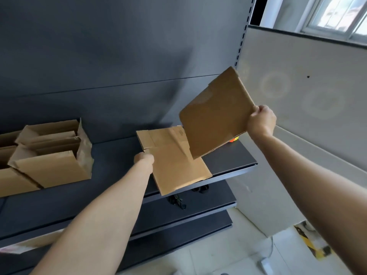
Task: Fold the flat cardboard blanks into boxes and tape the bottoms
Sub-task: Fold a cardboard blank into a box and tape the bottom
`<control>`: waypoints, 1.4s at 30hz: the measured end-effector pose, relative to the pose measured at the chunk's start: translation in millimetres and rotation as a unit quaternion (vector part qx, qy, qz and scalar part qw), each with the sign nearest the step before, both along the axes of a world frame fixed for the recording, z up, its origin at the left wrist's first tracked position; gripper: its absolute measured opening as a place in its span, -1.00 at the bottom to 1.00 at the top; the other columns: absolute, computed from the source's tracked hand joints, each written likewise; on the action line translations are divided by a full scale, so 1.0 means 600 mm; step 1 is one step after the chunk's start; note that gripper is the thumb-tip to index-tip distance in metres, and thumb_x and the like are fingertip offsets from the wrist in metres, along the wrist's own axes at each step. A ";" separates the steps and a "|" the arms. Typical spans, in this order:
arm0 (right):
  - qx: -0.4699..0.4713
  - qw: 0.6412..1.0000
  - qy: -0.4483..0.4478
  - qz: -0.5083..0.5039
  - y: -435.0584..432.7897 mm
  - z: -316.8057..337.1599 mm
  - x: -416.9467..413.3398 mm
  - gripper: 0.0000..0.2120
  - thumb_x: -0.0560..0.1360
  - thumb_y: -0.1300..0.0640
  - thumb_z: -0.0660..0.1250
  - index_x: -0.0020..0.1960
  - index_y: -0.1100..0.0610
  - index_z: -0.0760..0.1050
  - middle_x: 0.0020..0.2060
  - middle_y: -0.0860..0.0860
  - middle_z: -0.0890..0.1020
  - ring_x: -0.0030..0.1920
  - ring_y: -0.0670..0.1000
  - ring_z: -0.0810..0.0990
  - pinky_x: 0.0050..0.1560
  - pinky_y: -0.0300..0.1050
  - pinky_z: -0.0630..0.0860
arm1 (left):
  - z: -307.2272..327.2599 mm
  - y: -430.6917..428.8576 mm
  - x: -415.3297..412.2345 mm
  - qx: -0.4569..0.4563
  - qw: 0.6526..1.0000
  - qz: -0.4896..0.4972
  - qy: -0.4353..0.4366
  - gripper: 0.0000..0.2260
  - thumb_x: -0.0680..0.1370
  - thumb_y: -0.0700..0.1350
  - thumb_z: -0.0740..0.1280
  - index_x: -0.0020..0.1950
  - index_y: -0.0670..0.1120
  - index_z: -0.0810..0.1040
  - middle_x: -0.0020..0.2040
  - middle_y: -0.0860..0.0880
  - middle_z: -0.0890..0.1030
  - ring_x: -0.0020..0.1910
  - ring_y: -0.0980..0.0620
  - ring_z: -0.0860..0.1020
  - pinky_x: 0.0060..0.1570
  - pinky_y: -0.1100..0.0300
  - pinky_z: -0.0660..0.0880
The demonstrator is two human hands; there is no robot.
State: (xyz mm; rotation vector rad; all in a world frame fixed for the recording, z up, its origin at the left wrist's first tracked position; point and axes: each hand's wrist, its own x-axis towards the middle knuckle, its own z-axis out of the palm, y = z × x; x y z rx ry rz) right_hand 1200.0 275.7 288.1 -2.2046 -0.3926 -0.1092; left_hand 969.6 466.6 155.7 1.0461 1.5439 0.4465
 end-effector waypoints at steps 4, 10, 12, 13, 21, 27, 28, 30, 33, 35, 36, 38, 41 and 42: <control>0.000 1.000 0.025 0.016 0.011 -0.001 0.028 -0.70 0.62 0.15 0.09 0.07 0.28 0.55 0.06 0.24 0.61 0.09 0.24 0.54 0.08 -0.04 0.43 | -0.005 0.019 -0.002 0.026 0.999 0.014 0.030 -0.72 0.57 -0.26 0.20 0.26 -0.26 0.51 0.21 -0.20 0.57 0.15 -0.19 0.56 0.15 0.03 0.52; -0.022 0.995 0.077 0.065 0.042 -0.007 0.064 -0.69 0.60 0.16 0.09 0.08 0.26 0.58 0.03 0.22 0.60 0.05 0.22 0.56 0.13 0.00 0.49 | 0.011 0.029 0.001 0.050 0.997 0.042 0.050 -0.60 0.61 -0.34 0.11 0.45 -0.19 0.34 0.39 -0.15 0.42 0.30 -0.16 0.45 0.20 0.06 0.42; -0.033 0.992 0.091 0.084 0.055 -0.009 0.075 -0.72 0.59 0.16 0.10 -0.02 0.24 0.57 -0.05 0.20 0.57 -0.06 0.17 0.52 0.02 -0.03 0.48 | 0.016 0.027 0.011 0.071 0.993 0.028 0.087 -0.61 0.60 -0.33 0.12 0.44 -0.23 0.33 0.37 -0.17 0.43 0.28 -0.18 0.46 0.16 0.06 0.43; -0.040 0.990 0.096 0.093 0.062 -0.009 0.079 -0.74 0.58 0.17 0.10 -0.07 0.22 0.54 -0.10 0.18 0.54 -0.11 0.15 0.49 -0.06 -0.08 0.45 | 0.024 0.023 0.017 0.085 0.991 0.020 0.099 -0.60 0.59 -0.32 0.13 0.45 -0.22 0.31 0.39 -0.17 0.41 0.30 -0.18 0.45 0.16 0.05 0.43; -0.086 0.971 0.084 0.205 0.127 0.035 0.092 -0.70 0.59 0.14 0.19 0.10 0.34 0.57 0.10 0.24 0.61 0.11 0.22 0.57 0.19 0.02 0.51 | 0.134 -0.027 0.118 0.170 0.963 -0.208 0.000 -0.49 0.56 -0.04 0.35 0.46 -0.14 0.32 0.42 -0.08 0.38 0.38 -0.06 0.37 0.31 0.13 0.27; -0.199 0.938 0.024 0.283 0.174 0.090 0.087 -0.74 0.58 0.21 0.17 0.14 0.34 0.52 0.08 0.26 0.59 0.08 0.25 0.57 -0.12 -0.10 0.46 | 0.199 -0.075 0.195 0.101 0.920 -0.374 -0.053 -0.25 0.44 0.13 0.44 0.52 -0.02 0.18 0.46 0.00 0.34 0.42 -0.07 0.33 0.32 -0.03 0.29; -0.214 0.931 0.014 0.294 0.178 0.098 0.085 -0.75 0.57 0.24 0.18 0.15 0.33 0.51 0.08 0.26 0.58 0.05 0.24 0.57 -0.23 -0.11 0.42 | 0.207 -0.083 0.205 0.105 0.911 -0.396 -0.039 -0.22 0.42 0.16 0.44 0.53 -0.01 0.16 0.45 0.01 0.35 0.39 -0.06 0.37 0.29 -0.03 0.31; -0.221 0.924 0.004 0.312 0.189 0.112 0.086 -0.85 0.54 0.29 0.19 0.02 0.28 0.51 0.08 0.27 0.58 0.03 0.24 0.58 -0.37 -0.16 0.35 | 0.222 -0.096 0.217 0.123 0.898 -0.422 -0.017 -0.26 0.41 0.19 0.44 0.49 0.01 0.23 0.36 0.03 0.45 0.26 -0.01 0.47 0.17 0.09 0.43; -0.216 0.921 0.013 0.323 0.203 0.126 0.089 -0.73 0.53 0.30 0.20 -0.32 0.16 0.29 -0.09 0.19 0.53 -0.30 0.13 0.56 -0.55 -0.22 0.38 | 0.234 -0.107 0.229 0.117 0.894 -0.431 -0.022 -0.45 0.45 0.11 0.43 0.36 0.02 0.33 0.09 0.01 0.58 -0.01 0.04 0.58 -0.03 0.11 0.53; -0.207 0.919 0.045 0.333 0.210 0.128 0.094 -0.71 0.53 0.31 0.21 -0.33 0.13 0.25 -0.35 0.14 0.50 -0.61 0.00 0.50 -0.73 -0.34 0.31 | 0.242 -0.112 0.233 0.122 0.896 -0.427 -0.021 -0.66 0.49 -0.03 0.38 0.21 -0.03 0.40 -0.18 -0.01 0.57 -0.23 0.05 0.57 -0.13 0.09 0.56; -0.212 0.917 0.066 0.331 0.213 0.125 0.096 -0.72 0.52 0.32 0.22 -0.32 0.13 0.27 -0.52 0.13 0.50 -0.71 -0.09 0.46 -0.75 -0.36 0.30 | 0.247 -0.114 0.235 0.128 0.897 -0.423 -0.020 -0.75 0.49 -0.09 0.35 0.14 -0.05 0.42 -0.25 -0.01 0.54 -0.30 0.04 0.56 -0.17 0.09 0.57; -0.228 0.916 0.088 0.318 0.218 0.118 0.093 -0.78 0.54 0.28 0.20 -0.28 0.15 0.33 -0.74 0.02 0.45 -0.75 -0.12 0.43 -0.70 -0.35 0.37 | 0.254 -0.121 0.238 0.138 0.900 -0.413 -0.016 -0.89 0.50 -0.16 0.30 0.00 -0.07 0.44 -0.32 -0.03 0.51 -0.37 0.03 0.54 -0.28 0.12 0.58; -0.202 0.917 0.156 0.307 0.215 0.099 0.085 -0.78 0.58 0.08 0.24 -0.07 0.26 0.46 -0.48 0.13 0.61 -0.39 0.06 0.69 -0.41 -0.18 0.61 | 0.253 -0.126 0.248 0.158 0.913 -0.376 -0.009 -0.97 0.49 -0.18 0.30 -0.14 -0.09 0.46 -0.35 -0.05 0.47 -0.41 -0.01 0.53 -0.34 0.13 0.56; -0.168 0.909 0.206 0.320 0.214 0.089 0.087 -0.68 0.57 -0.01 0.27 0.04 0.29 0.47 -0.32 0.17 0.64 -0.23 0.13 0.71 -0.25 -0.07 0.65 | 0.252 -0.125 0.251 0.157 0.919 -0.362 -0.010 -0.98 0.48 -0.18 0.30 -0.14 -0.12 0.49 -0.35 -0.05 0.47 -0.42 -0.02 0.53 -0.32 0.10 0.57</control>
